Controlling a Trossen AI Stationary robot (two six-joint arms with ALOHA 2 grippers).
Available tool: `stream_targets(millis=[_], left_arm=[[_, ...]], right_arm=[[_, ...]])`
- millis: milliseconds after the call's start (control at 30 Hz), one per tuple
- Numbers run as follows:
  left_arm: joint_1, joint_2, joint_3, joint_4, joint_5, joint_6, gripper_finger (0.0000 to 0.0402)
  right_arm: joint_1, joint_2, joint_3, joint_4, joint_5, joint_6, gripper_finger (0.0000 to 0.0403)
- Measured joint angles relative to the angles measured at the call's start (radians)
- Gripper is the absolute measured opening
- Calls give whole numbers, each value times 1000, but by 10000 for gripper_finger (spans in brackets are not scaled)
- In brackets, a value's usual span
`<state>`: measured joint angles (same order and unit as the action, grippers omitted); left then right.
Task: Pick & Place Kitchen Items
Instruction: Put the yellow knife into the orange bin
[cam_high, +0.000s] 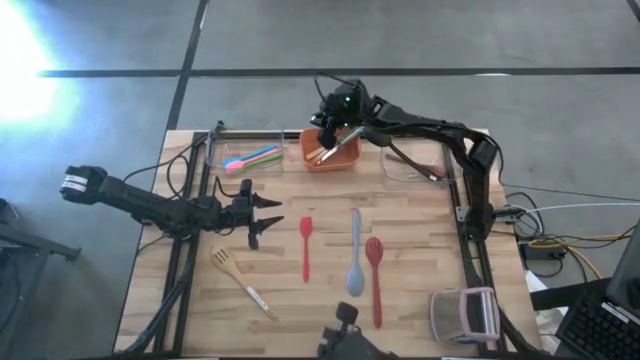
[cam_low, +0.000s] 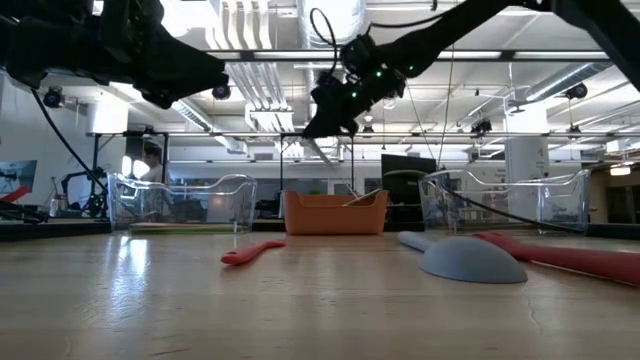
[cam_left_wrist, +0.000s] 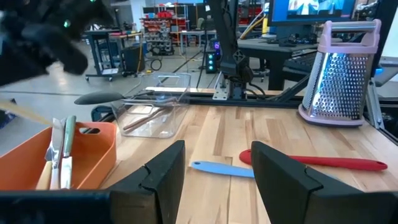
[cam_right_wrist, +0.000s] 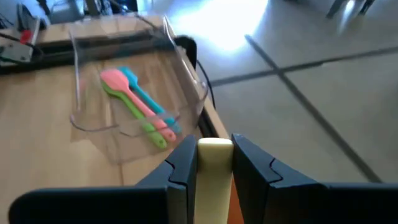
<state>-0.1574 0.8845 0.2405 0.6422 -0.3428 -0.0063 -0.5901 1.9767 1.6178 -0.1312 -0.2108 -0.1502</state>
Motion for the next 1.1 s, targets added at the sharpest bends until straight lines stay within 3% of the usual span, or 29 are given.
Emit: stream_targets(millis=[233, 767, 1100], left_arm=[[0, 0, 0, -3, 0, 14, 186], [0, 0, 0, -18, 0, 12, 186], [0, 0, 0, -25, 0, 7, 186]], right_arm=[[-3, 98, 77, -53, 2, 16, 64], [-3, 338, 432, -370, 8, 12, 64], [3, 346, 468, -419, 9, 9, 64]])
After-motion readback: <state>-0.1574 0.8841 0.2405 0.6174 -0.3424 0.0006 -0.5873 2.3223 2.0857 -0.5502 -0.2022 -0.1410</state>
